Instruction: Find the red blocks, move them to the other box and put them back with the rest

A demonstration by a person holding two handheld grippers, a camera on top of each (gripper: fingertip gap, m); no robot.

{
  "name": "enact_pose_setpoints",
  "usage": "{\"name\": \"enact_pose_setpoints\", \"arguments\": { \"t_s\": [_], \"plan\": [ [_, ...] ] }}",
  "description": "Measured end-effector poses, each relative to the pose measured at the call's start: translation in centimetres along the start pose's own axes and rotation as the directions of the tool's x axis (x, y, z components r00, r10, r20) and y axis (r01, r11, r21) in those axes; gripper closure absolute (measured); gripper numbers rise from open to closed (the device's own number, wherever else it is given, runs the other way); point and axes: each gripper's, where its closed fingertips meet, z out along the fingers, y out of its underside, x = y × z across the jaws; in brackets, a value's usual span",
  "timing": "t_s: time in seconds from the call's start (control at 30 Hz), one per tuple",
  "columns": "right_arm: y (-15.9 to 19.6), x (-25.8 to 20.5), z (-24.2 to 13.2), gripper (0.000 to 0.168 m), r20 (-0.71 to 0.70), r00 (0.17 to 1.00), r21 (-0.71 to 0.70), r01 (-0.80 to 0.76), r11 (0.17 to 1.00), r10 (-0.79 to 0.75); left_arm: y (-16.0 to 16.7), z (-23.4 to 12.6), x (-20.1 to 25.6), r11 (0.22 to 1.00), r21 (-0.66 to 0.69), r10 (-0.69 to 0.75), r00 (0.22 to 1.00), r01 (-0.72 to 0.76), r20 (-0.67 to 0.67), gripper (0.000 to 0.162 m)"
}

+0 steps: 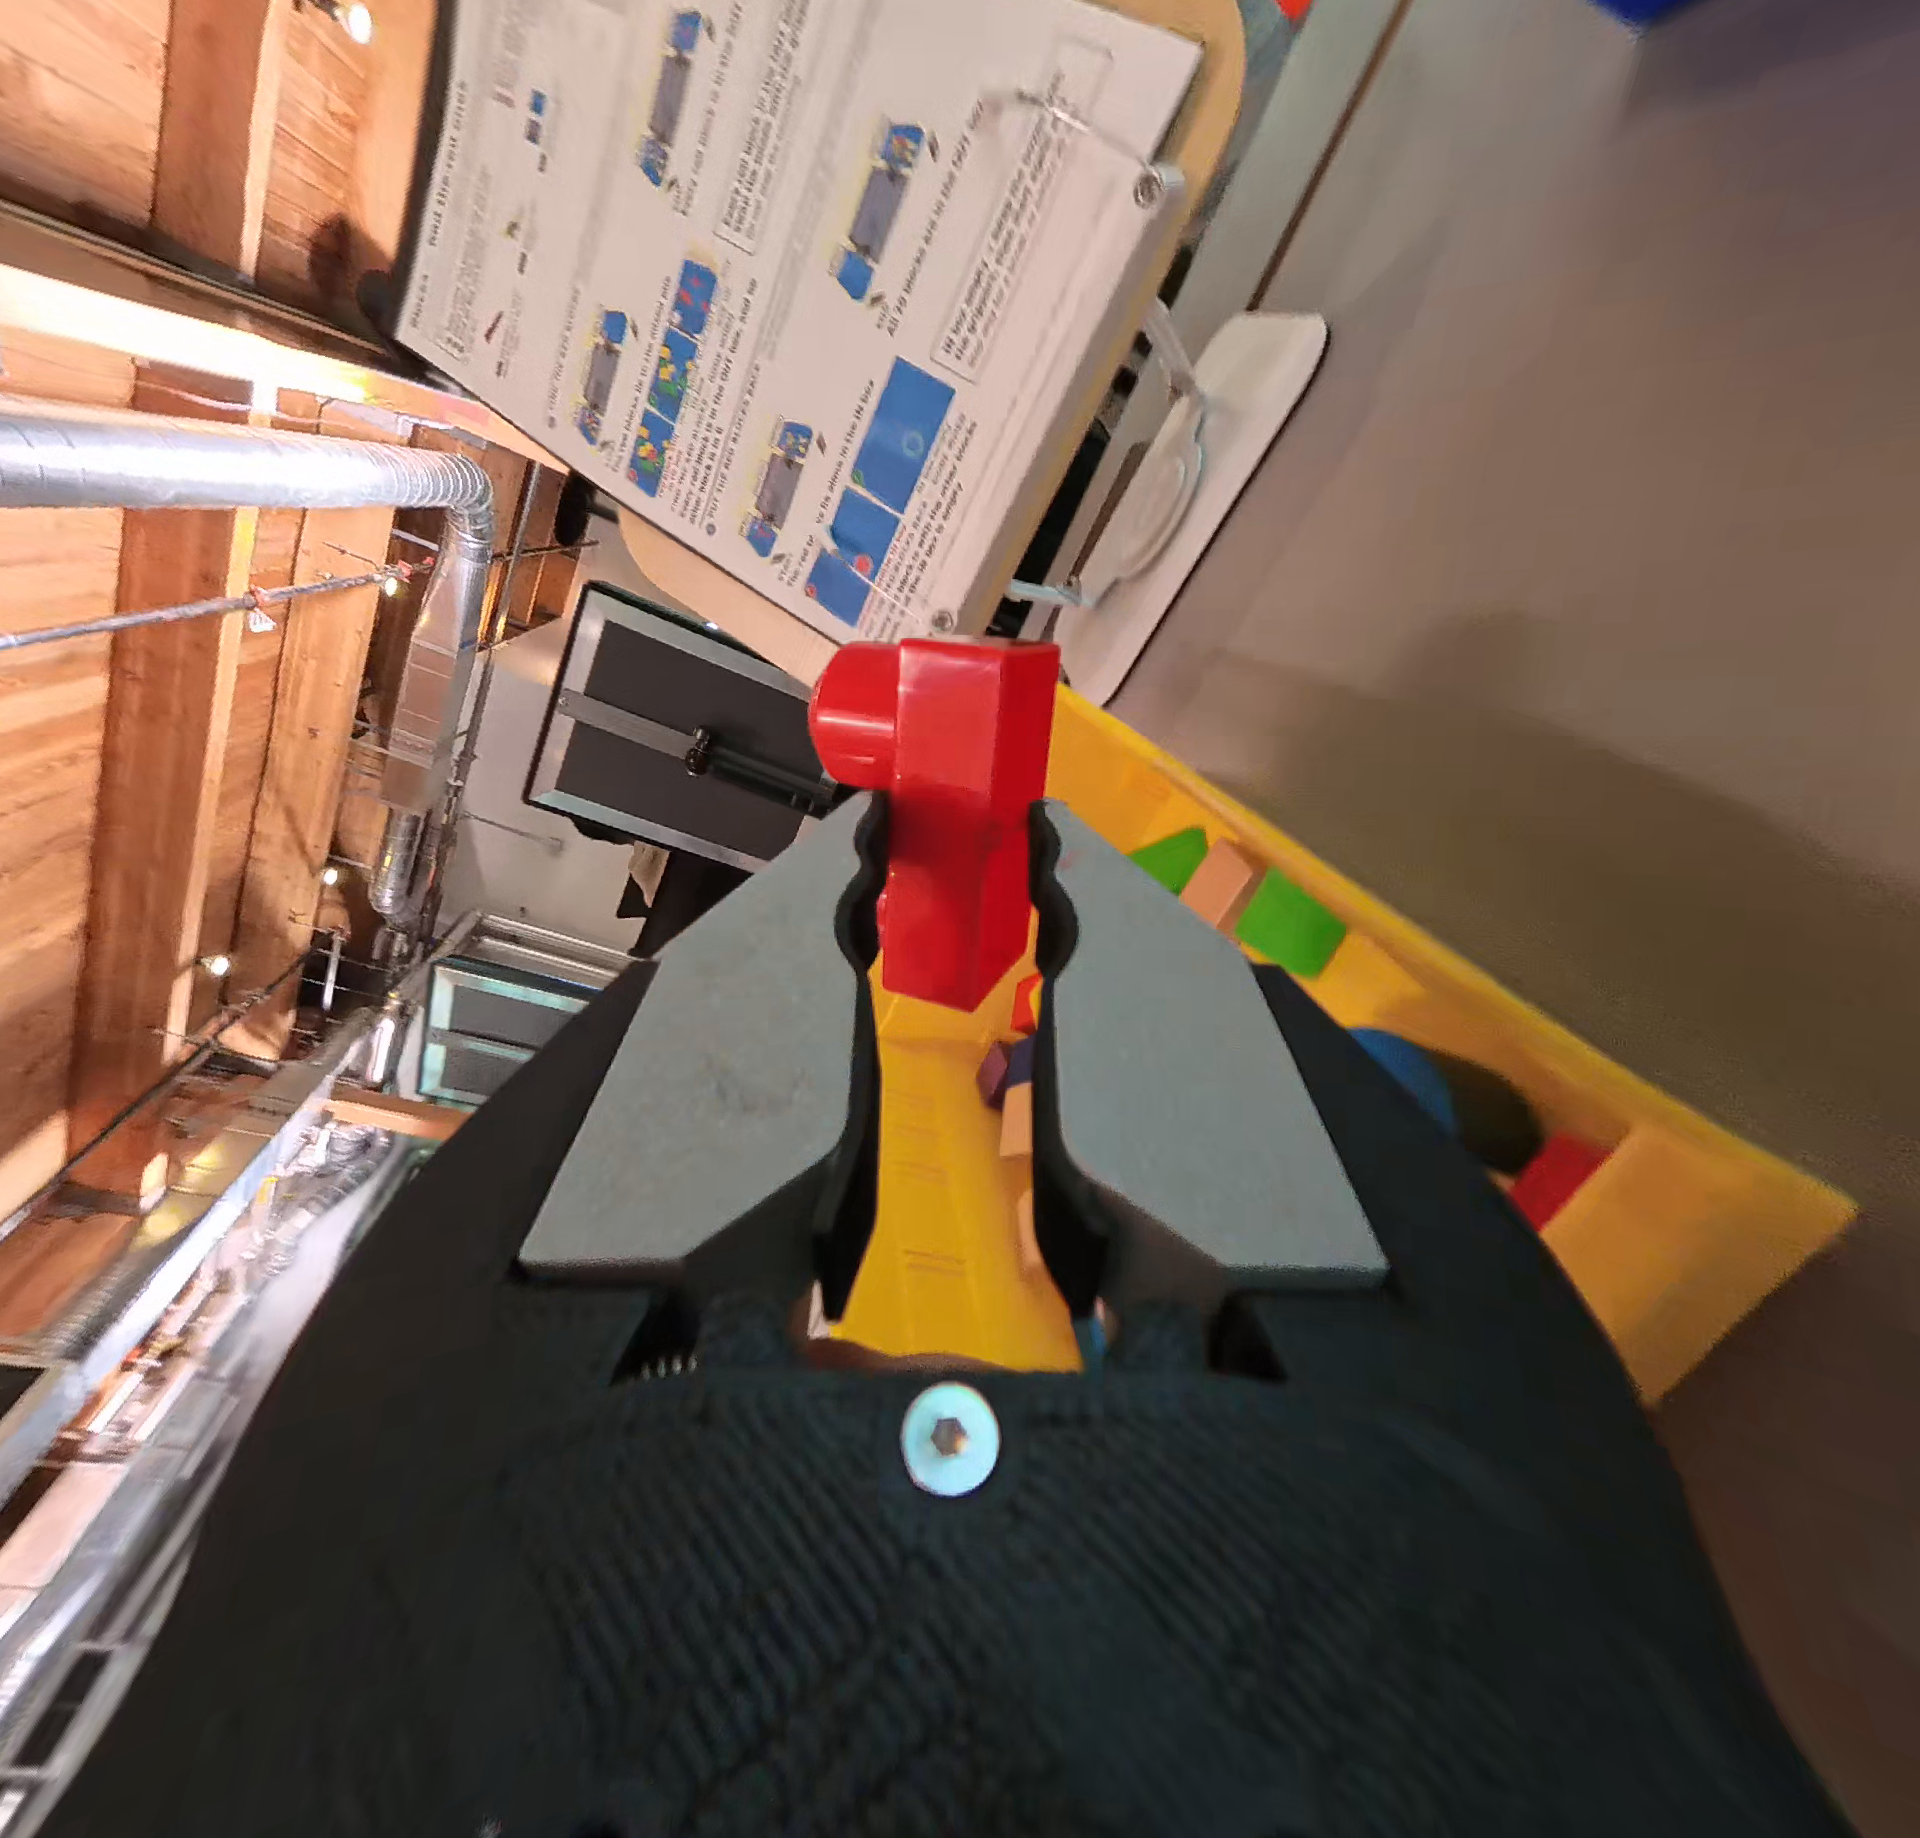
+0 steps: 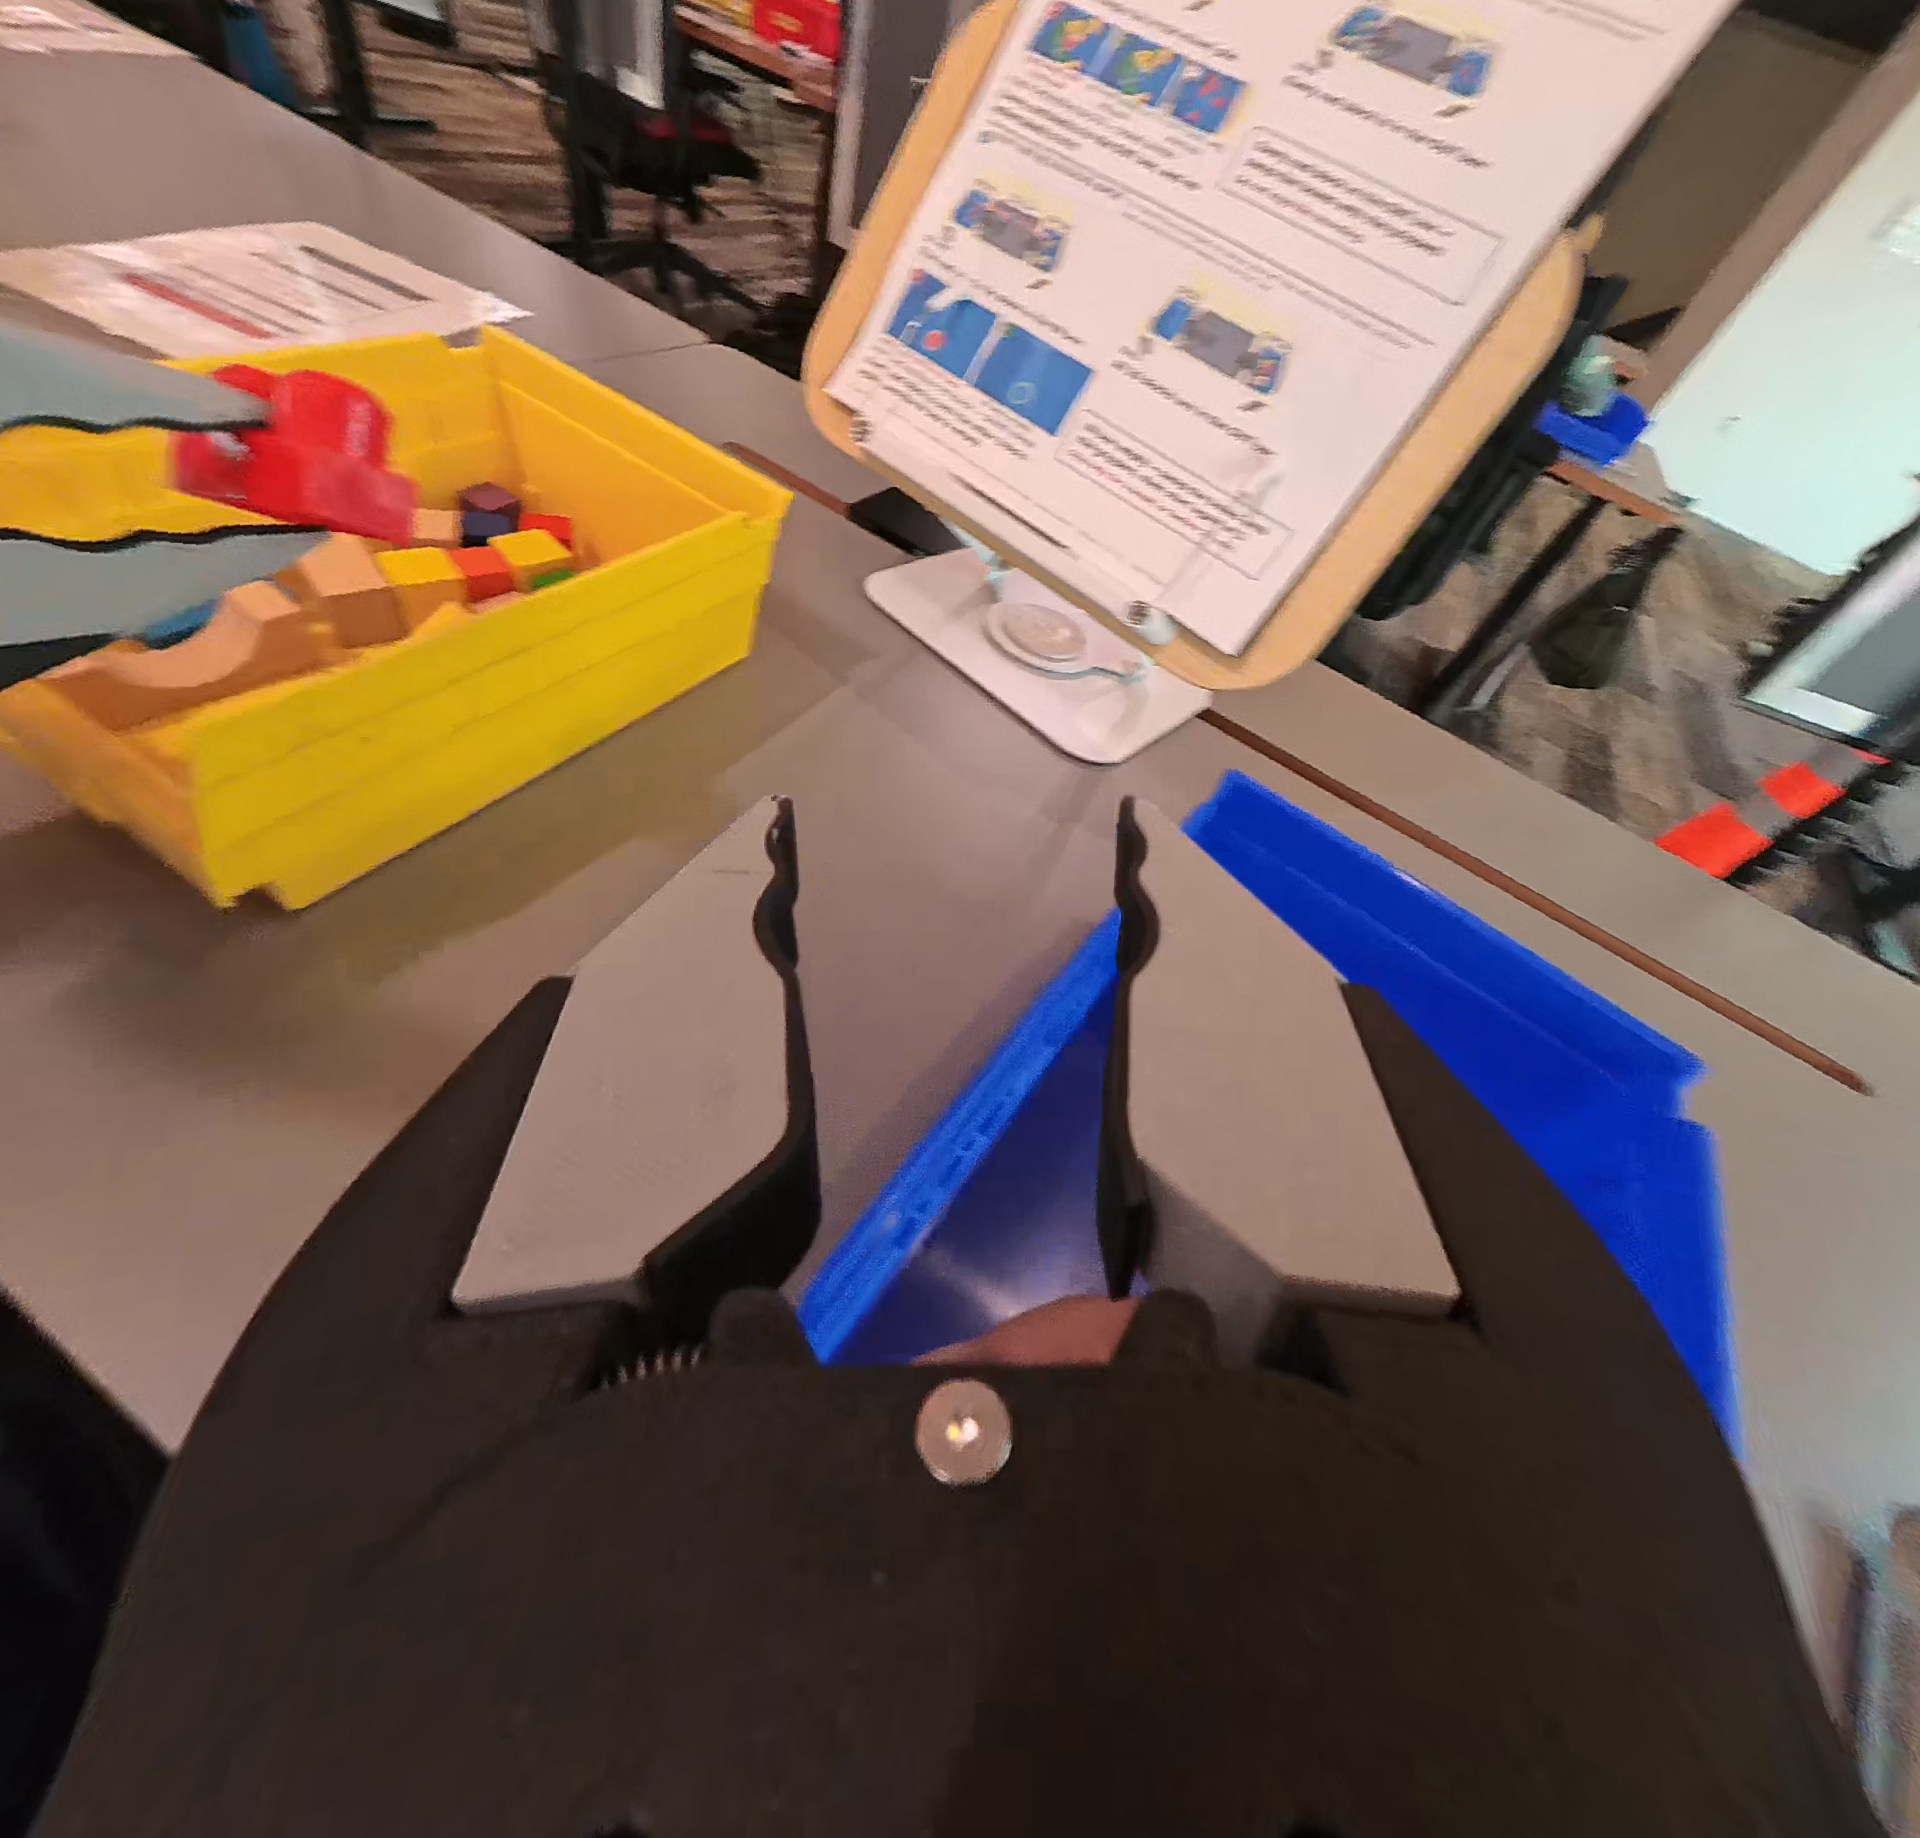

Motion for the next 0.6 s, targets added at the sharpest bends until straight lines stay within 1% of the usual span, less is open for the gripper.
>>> {"name": "enact_pose_setpoints", "arguments": {
  "t_s": [0.1,0.2,0.23,0.3,0.33,0.47,0.6],
  "plan": [
    [-0.1,-1.8,0.5,0.108,0.080,0.997,0.002,-0.012,1.000,0.012,-0.9,-0.3,-0.4,0.996,0.003,-0.094,0.996,0.094,0.002,0.137],
    [-0.1,-2.5,0.7,0.109,0.103,0.995,0.001,-0.012,1.000,0.012,-1.3,-0.5,-0.1,0.988,0.021,-0.155,0.988,0.156,-0.021,0.137],
    [-0.1,-2.5,0.7,0.108,0.106,0.994,0.001,-0.013,1.000,0.013,-1.2,-0.5,0.1,0.987,0.020,-0.159,0.987,0.159,-0.024,0.138],
    [-0.1,-2.7,0.8,0.109,0.116,0.993,0.001,-0.018,1.000,0.018,-0.9,-0.4,0.3,0.993,0.001,-0.121,0.992,0.121,-0.025,0.137],
    [-0.1,-2.8,0.8,0.109,0.121,0.992,0.003,-0.022,1.000,0.021,-0.7,-0.4,0.1,0.994,-0.010,-0.111,0.994,0.110,-0.008,0.137],
    [-0.2,-3.3,0.9,0.109,0.130,0.991,0.002,-0.018,1.000,0.017,-0.9,-0.6,0.2,0.990,0.013,-0.142,0.990,0.143,-0.023,0.137],
    [-0.3,-4.2,1.1,0.109,0.150,0.989,0.000,-0.006,1.000,0.006,-0.9,-0.6,0.4,0.991,0.019,-0.133,0.991,0.133,-0.019,0.138]
  ]
}}
